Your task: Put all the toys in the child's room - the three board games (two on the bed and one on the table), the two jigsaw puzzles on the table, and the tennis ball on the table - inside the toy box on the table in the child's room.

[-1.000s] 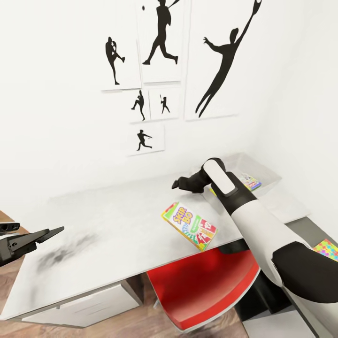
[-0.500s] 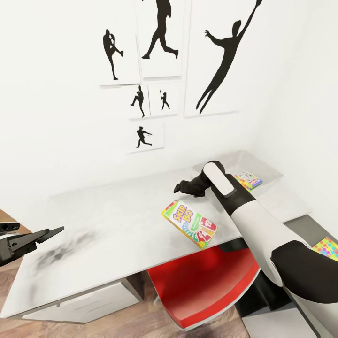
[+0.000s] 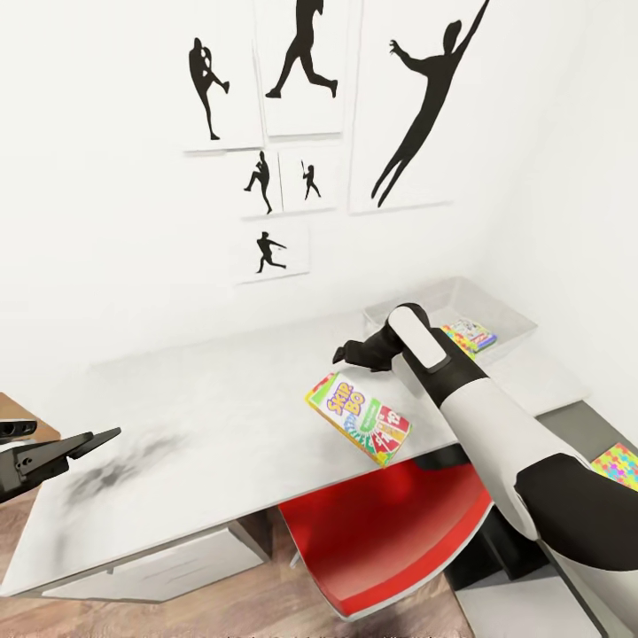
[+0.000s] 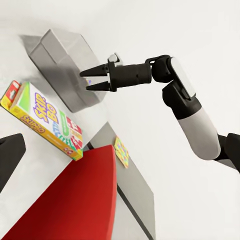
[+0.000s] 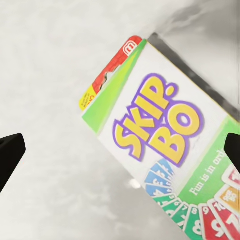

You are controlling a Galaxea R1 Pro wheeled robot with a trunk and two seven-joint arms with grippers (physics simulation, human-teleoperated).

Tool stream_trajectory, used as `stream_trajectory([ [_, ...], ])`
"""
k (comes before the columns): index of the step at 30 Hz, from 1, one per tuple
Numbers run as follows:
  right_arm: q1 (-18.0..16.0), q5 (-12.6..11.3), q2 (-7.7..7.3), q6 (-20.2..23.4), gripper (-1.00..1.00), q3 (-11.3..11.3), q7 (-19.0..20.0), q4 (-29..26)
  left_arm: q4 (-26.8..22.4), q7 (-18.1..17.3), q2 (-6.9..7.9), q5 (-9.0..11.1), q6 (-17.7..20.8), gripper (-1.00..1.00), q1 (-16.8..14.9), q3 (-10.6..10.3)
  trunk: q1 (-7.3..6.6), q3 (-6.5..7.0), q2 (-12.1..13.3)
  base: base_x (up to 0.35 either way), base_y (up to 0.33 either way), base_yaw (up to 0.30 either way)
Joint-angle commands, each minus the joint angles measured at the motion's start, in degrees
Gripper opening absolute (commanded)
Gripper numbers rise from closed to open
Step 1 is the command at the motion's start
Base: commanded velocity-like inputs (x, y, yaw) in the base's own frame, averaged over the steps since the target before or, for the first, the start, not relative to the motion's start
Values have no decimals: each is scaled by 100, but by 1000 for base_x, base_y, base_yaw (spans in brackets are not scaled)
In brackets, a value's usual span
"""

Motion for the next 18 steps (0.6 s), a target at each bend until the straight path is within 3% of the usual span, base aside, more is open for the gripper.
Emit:
stream_trajectory([
  [1, -7, -57, -5, 2, 100, 11, -61, -3, -1, -23, 2, -5, 61, 100, -4, 0, 3, -19, -11, 0, 0, 0],
  [6, -7, 47, -15, -9, 100, 2, -65, -1, -1, -23, 2, -5, 60, 100, -4, 0, 3, -62, -11, 0, 0, 0],
  [11, -7, 369, -23, -11, 100, -43, -57, 5, -1, -23, 2, -5, 60, 100, -4, 2, 3, -104, -11, 0, 0, 0],
  [18, -7, 478, -18, -21, 100, -53, -56, 7, -1, -23, 2, -5, 60, 100, -4, 2, 3, -164, -11, 0, 0, 0],
])
